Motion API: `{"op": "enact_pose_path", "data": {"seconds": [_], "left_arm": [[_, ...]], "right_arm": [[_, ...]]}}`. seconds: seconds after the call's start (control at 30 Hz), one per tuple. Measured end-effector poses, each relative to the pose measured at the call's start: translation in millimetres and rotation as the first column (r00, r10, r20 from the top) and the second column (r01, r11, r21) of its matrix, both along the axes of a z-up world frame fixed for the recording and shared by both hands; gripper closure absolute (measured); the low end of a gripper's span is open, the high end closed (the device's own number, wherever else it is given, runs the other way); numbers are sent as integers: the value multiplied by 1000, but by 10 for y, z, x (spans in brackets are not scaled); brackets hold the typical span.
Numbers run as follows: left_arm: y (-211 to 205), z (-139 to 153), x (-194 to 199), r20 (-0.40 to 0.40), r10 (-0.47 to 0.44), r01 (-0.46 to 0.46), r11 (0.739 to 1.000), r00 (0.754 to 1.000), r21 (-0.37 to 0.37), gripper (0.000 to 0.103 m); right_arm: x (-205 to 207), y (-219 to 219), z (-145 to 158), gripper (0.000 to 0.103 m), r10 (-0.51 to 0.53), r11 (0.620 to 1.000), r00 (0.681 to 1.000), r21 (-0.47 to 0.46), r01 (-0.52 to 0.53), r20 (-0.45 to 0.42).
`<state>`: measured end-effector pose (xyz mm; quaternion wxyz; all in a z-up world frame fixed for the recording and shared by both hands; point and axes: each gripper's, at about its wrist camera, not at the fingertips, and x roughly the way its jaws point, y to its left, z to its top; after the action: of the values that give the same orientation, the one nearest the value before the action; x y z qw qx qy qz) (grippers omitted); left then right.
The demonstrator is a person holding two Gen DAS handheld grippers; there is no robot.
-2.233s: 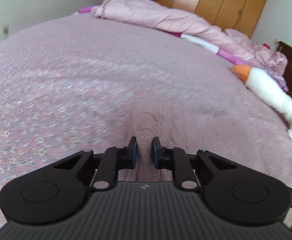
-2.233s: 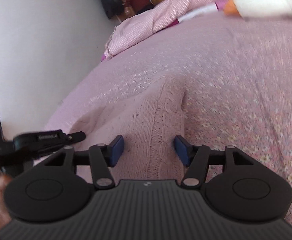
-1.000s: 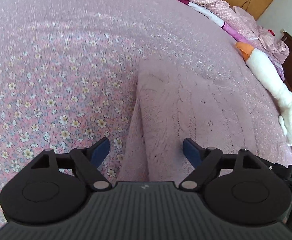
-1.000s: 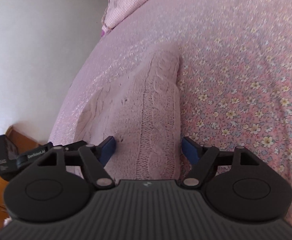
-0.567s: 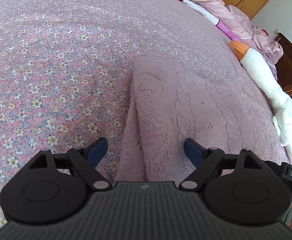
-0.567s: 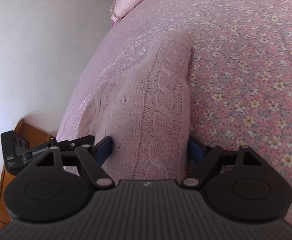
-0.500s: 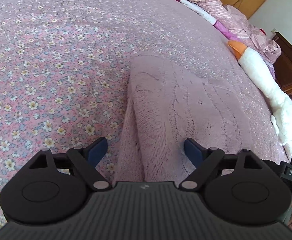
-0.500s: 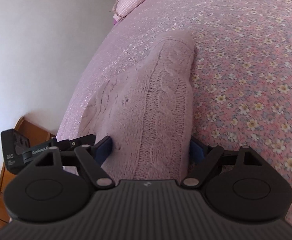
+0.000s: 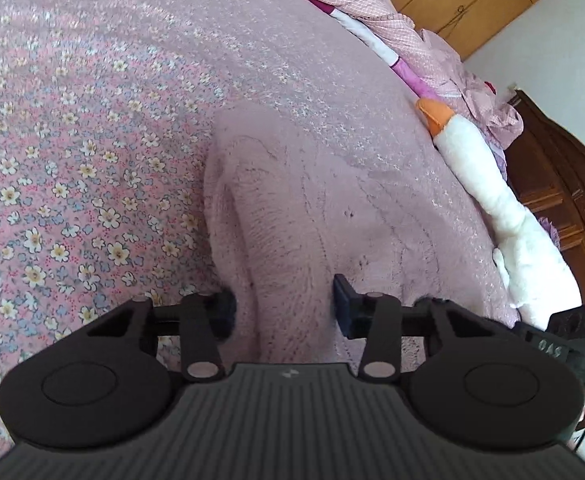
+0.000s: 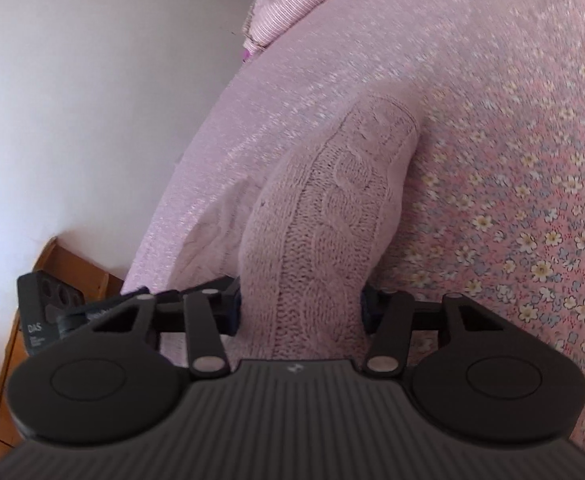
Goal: Fold small clothes
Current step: 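Grasp the strip end with both grippers and fold it over the rest, then lay the fold down and open both grippers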
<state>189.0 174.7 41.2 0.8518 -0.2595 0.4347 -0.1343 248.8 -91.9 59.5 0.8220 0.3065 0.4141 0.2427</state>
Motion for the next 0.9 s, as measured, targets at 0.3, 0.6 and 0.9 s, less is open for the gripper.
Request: {"op": "enact_pose_path", "data": {"seconds": [0.3,0.6,0.9], "left_arm": [[-356,418,-316,36,-83,83,997,996,2,58],[-898,545,-741,48,-178,177,984,983,19,60],[-1229,545,-1103,66,-224,222,975,972,26,60]], "right_arm": [[-324,-193,409,50,28,999,999,-31,-27,45],[-816,-691,519,50,-39,999,999,-1,39,31],[-1239,-995,474,50,-107,993,994,44,106,25]]}}
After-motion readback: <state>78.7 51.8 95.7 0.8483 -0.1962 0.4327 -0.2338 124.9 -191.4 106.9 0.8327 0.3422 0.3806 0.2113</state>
